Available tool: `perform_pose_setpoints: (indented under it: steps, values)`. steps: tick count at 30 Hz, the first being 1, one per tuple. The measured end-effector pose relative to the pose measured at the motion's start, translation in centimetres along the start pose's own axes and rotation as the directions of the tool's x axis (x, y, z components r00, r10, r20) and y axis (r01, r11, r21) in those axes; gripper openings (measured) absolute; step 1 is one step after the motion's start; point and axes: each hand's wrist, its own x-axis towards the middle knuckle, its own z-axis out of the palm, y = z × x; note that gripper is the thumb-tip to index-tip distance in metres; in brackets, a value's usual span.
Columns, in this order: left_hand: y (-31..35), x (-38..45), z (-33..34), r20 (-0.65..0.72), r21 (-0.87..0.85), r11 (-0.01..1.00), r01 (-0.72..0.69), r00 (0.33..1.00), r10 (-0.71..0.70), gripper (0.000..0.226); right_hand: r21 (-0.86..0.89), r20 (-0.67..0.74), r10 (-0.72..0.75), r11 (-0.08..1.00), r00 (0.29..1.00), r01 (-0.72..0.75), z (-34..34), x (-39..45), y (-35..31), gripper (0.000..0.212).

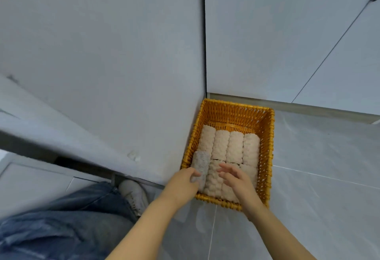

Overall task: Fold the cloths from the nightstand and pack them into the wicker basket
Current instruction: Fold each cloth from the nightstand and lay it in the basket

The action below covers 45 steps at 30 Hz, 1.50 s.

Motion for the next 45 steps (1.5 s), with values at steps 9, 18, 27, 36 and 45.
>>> perform_pose_setpoints:
  steps: [9, 18, 27, 36, 45]
  values:
    - [4.4, -12.9, -5.5, -0.367, -0.342, 0.890, -0.303, 0.914, 0.171, 0.020, 0.012, 0.107, -0.318, 0.948, 0.942, 0.319, 1.9, -9.4, -10.1, 0.022]
    - [0.9, -23.0, -10.9, -0.746, -0.393, 0.730, -0.559, 0.658, 0.103, 0.026, -0.124, 0.403, -0.550, 0.759, 0.731, 0.639, 9.4, -17.0, -15.6, 0.028]
    - [-6.5, -29.6, -15.2, -0.891, -0.367, 0.729, -0.578, 0.444, -0.097, 0.027, -0.124, 0.696, -0.551, 0.540, 0.461, 0.833, 21.1, -19.7, -19.1, 0.024]
    - [-14.2, -30.9, -19.3, -0.952, -0.194, 0.967, -0.163, 0.270, -0.146, 0.023, -0.044, 0.800, -0.516, 0.459, 0.307, 0.887, 32.4, -17.6, -21.1, 0.020]
    - [-17.4, -25.7, -20.5, -0.938, -0.158, 0.985, 0.069, 0.301, -0.172, 0.025, -0.050, 0.815, -0.510, 0.411, 0.276, 0.910, 40.5, -14.3, -21.3, 0.025]
